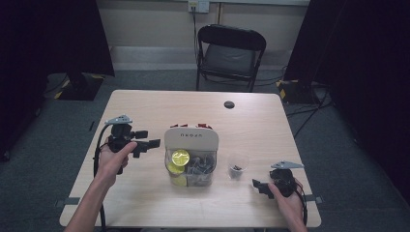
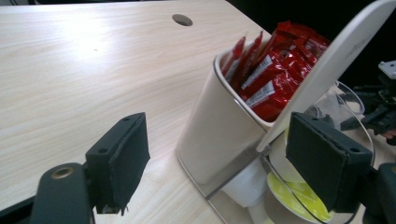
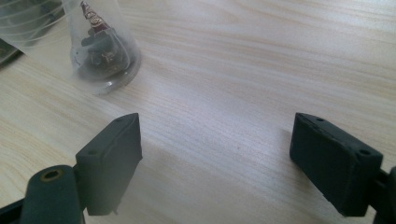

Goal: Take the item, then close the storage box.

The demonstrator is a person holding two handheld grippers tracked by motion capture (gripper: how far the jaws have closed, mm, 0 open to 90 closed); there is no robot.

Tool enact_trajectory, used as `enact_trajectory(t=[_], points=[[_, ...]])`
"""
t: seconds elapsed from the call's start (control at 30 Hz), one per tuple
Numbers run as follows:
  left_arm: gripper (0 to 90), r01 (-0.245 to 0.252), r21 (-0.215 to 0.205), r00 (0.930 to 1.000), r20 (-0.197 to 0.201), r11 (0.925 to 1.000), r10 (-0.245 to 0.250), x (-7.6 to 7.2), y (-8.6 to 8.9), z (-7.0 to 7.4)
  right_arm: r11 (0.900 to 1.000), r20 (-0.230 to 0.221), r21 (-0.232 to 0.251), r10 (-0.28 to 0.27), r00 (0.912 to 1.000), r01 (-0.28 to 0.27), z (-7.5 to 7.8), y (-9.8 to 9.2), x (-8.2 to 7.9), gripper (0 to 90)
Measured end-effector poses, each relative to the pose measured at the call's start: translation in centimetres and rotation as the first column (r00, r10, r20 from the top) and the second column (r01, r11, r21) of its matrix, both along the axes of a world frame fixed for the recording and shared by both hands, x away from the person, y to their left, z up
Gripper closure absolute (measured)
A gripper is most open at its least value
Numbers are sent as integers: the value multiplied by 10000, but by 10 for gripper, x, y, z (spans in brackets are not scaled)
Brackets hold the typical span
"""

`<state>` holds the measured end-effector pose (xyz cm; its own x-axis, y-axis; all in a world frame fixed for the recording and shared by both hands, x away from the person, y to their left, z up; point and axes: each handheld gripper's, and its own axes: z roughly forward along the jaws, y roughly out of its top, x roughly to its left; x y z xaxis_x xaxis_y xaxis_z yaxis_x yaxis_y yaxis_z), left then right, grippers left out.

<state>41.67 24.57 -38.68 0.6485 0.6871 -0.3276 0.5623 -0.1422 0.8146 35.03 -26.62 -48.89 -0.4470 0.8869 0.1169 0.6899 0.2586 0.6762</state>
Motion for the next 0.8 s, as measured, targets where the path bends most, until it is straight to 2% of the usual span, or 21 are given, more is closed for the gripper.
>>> enact_trajectory(t=[0.17,0.27,0.37,0.6,0.8], points=[[209,-409,-152,9991,93,9990,410,3,2,-1,9992,252,-405,-9,9997,19,-2,3,-1,162],[209,-419,-191,9990,122,9989,422,7,0,-2,9982,494,-592,-20,9988,49,-4,5,-2,158],[208,-356,-161,9992,160,9992,358,11,-4,-2,9949,758,-1001,-6,9971,82,-6,9,-2,148],[207,-336,-466,9992,216,9984,346,18,-12,1,9966,1104,-814,-71,9939,162,-10,8,-4,134],[212,-277,-437,9992,277,9987,289,18,-16,1,9971,1225,-741,-97,9924,189,-11,8,-5,134]])
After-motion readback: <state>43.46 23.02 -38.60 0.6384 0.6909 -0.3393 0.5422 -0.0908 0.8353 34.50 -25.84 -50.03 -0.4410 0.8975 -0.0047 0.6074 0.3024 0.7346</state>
